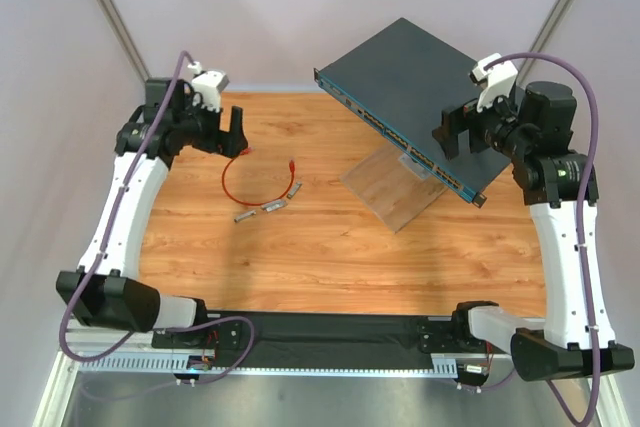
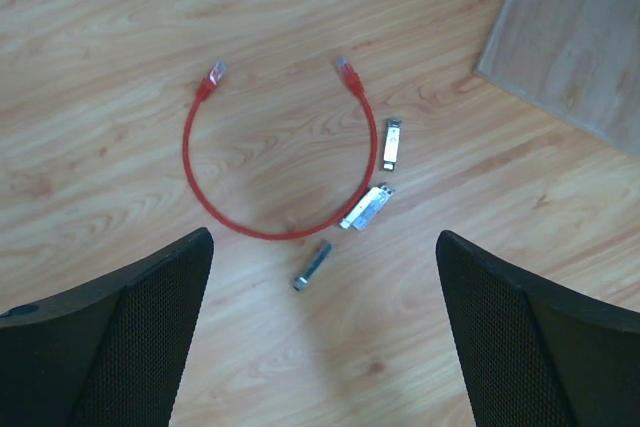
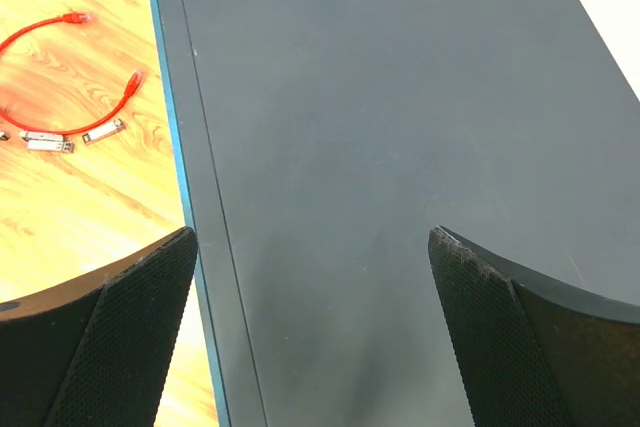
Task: Insert the plug into the switch port
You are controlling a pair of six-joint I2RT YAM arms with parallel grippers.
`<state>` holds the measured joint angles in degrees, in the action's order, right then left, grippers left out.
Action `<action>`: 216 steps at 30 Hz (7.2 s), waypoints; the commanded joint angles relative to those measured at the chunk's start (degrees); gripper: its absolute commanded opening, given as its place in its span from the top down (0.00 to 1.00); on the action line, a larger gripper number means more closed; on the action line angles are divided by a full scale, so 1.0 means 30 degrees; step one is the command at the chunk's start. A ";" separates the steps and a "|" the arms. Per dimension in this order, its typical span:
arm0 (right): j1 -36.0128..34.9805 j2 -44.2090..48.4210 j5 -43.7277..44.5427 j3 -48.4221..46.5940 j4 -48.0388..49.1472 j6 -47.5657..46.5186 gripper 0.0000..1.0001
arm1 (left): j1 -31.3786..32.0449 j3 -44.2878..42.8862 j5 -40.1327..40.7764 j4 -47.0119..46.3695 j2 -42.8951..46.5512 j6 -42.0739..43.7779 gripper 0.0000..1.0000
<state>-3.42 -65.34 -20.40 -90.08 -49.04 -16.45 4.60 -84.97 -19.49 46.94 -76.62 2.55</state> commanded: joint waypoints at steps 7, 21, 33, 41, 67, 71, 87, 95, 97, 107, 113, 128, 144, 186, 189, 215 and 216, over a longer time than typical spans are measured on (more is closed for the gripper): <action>-0.0090 -0.1655 0.1263 -0.0996 -0.0352 -0.0493 0.00 | 0.5817 -0.6300 0.2010 0.3745 -0.9110 0.5305 0.07; -0.0032 -0.2184 0.1674 -0.1437 -0.0852 -0.0992 0.00 | 0.6933 -0.9086 0.1340 0.3894 -1.5649 0.2609 0.52; -0.0032 -0.1892 0.1880 -0.1261 -0.1174 -0.1139 0.00 | 0.7050 -1.1286 0.1134 0.5096 -1.8639 0.1964 0.57; -0.0061 -0.1804 0.1850 -0.1495 -0.1350 -0.1139 0.00 | 0.7138 -1.1258 0.1719 0.5652 -1.9811 0.2081 0.55; -0.0178 -0.1863 -0.2425 -0.3137 0.1398 0.1583 0.00 | 0.6905 -0.7068 -0.1379 0.3493 -0.7197 -0.2192 1.00; -0.0675 -0.1716 -0.4209 -0.2727 0.2895 0.2608 0.02 | 0.6465 -0.4649 -0.5218 -0.2183 -0.3443 -0.4856 1.00; -0.7559 -0.2447 -0.9840 0.0027 1.2622 0.9904 0.11 | 0.6347 0.2044 -0.8710 -2.5984 0.1722 -1.7223 1.00; -0.8498 -0.3209 -0.9313 0.0526 1.4967 1.0639 0.15 | 0.6347 0.2014 -0.8944 -2.7071 0.1692 -1.8659 1.00; -0.8557 -0.3560 -0.9399 0.0177 1.5085 1.0609 0.17 | 0.6347 0.2102 -0.9032 -2.7305 0.1721 -1.8807 1.00; -0.9377 -0.5113 -0.9956 -0.2314 1.3855 0.9672 0.23 | 0.6435 0.2161 -0.9296 -2.7892 0.1575 -1.9247 1.00; -0.9494 -0.5319 -0.9784 -0.2697 1.3885 0.9381 0.32 | 0.6435 0.2395 -0.9326 -2.7834 0.1663 -1.9218 1.00; -1.3800 -0.3825 0.4950 -0.0910 1.2594 -0.1137 0.32 | 0.6435 0.2717 -0.7304 -2.5491 0.1839 -1.9013 1.00; -1.4094 -0.3242 0.6538 0.0403 1.3531 -0.5440 1.00 | 0.6348 0.3157 -0.7157 -2.3589 0.2424 -1.8253 0.64; -1.6730 0.1244 0.2610 1.2509 1.7020 -2.7683 1.00 | 1.0623 -0.4725 -0.5810 0.6943 -0.0710 0.4102 0.41; -1.6789 0.1126 0.2787 1.2246 1.6844 -2.7332 1.00 | 1.0975 -0.4490 -0.5547 0.6884 -0.0768 0.4366 0.43; -1.6995 0.1624 0.3051 1.1718 1.5320 -2.5749 1.00 | 1.2060 -0.4460 -0.5282 0.5448 -0.2028 0.3867 0.74; -1.7024 0.1653 0.3080 1.1717 1.5233 -2.5690 1.00 | 1.2060 -0.4460 -0.5282 0.5448 -0.2058 0.3868 0.82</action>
<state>-53.89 -61.98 -11.25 -52.25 -3.60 -94.94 40.53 -97.76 -34.52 65.17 -82.17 13.69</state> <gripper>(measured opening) 0.051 0.243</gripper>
